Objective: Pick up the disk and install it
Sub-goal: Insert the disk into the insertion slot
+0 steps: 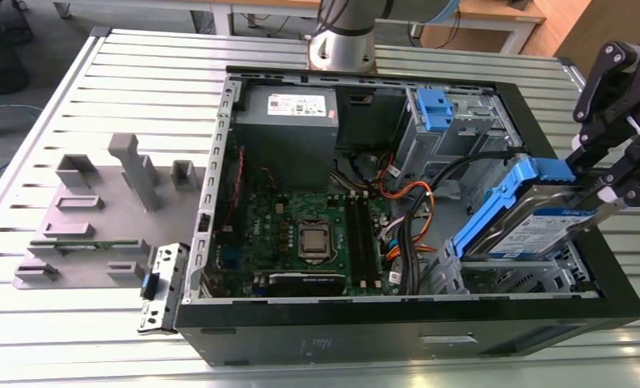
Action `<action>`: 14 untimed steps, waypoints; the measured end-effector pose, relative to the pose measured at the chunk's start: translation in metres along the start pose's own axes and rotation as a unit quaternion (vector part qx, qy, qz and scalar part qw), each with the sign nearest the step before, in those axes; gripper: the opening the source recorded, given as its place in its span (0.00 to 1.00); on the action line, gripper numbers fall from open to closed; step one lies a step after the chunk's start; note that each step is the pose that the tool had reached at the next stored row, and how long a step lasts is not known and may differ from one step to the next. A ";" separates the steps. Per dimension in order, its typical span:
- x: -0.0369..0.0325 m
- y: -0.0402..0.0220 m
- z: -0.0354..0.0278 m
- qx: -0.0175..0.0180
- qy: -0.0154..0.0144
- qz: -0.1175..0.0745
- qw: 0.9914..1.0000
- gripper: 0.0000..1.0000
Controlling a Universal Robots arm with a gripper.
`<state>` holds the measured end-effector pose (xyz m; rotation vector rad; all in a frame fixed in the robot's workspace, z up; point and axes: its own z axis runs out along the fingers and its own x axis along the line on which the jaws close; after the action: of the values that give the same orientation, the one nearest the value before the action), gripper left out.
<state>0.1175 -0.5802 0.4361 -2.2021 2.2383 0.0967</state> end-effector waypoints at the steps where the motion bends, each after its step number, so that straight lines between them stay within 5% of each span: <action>1: 0.0001 -0.0001 0.0016 0.000 0.000 0.000 1.000 0.35; 14: 0.0011 -0.0011 0.0251 0.000 0.002 0.000 1.000 0.35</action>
<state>0.1175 -0.5802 0.4109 -2.2038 2.2401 0.0930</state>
